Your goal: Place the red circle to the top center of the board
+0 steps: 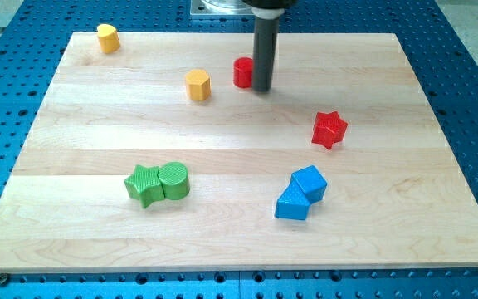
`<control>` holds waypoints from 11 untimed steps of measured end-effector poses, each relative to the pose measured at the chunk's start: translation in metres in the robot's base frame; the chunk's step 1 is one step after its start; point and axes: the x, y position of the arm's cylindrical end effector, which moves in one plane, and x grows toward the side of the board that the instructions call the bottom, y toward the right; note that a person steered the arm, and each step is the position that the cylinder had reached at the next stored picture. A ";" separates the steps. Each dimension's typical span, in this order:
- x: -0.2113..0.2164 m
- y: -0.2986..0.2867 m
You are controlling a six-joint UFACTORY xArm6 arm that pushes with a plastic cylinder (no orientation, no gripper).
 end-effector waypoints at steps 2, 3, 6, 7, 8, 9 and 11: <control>0.043 -0.049; 0.022 -0.078; -0.029 -0.068; -0.022 -0.095; -0.029 -0.056; -0.047 -0.033; 0.067 -0.034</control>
